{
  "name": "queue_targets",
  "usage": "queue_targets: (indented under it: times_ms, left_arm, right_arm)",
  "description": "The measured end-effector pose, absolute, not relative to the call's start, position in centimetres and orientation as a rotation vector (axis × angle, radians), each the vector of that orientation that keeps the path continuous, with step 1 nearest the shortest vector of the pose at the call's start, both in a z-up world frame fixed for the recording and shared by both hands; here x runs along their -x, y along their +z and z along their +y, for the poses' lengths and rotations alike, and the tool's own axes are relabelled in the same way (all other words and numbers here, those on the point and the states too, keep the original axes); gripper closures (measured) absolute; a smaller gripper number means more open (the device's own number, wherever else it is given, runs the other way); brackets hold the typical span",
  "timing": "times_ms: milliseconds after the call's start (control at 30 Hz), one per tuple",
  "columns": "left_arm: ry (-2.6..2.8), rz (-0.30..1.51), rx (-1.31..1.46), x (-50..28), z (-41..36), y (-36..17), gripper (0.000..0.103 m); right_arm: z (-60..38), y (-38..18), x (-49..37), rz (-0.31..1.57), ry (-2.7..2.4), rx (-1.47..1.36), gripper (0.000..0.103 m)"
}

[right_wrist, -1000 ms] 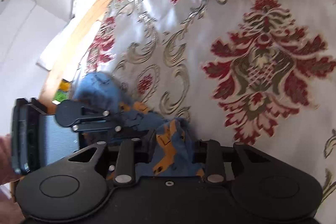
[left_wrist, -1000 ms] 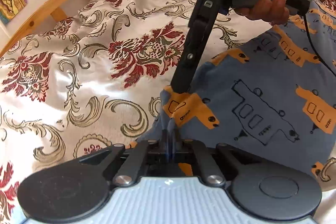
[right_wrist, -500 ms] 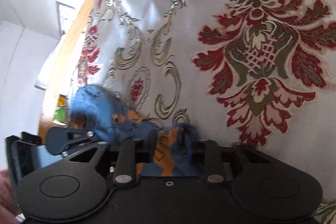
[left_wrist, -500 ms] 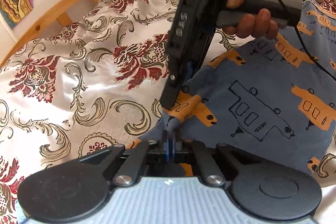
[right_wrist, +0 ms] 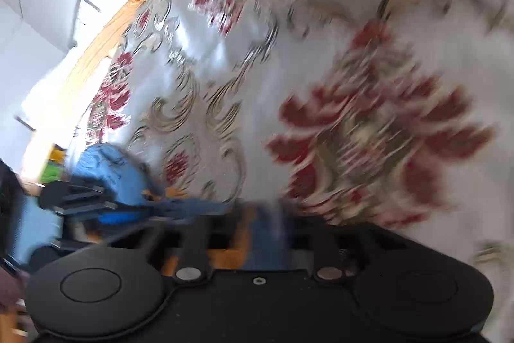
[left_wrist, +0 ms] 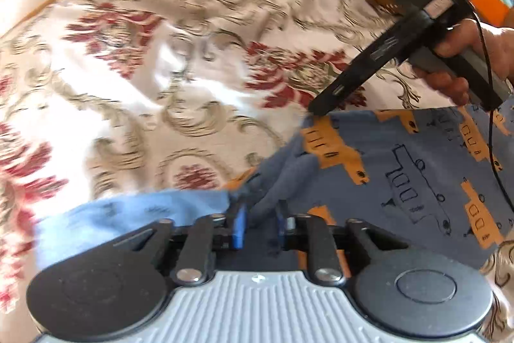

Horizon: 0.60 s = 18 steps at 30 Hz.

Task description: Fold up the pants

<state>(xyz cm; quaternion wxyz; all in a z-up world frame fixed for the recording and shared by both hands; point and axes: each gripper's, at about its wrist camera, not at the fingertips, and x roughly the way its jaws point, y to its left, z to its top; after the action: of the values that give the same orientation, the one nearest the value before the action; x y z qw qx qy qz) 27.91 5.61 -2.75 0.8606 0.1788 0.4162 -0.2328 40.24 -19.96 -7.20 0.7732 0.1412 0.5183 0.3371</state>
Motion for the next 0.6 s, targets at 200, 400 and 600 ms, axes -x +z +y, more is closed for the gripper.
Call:
queue_targets:
  times_ms: [200,400,600]
  left_arm:
    - [-0.273,0.884,-0.261,-28.0,11.3,-1.1,0.075]
    - [-0.162,0.932,0.007,-28.6,15.9,-0.2,0.099]
    - [-0.189,0.873,-0.09,-24.7,14.4,2.6,0.035]
  right_arm:
    - [-20.2,-3.0,-34.4,0.957,0.747,-0.085,0.053]
    - [-18.9,-6.2,-32.1,0.998,0.602,0.003,0.093]
    - [-20.0,-2.1,-29.8,0.88,0.604,-0.047,0.053]
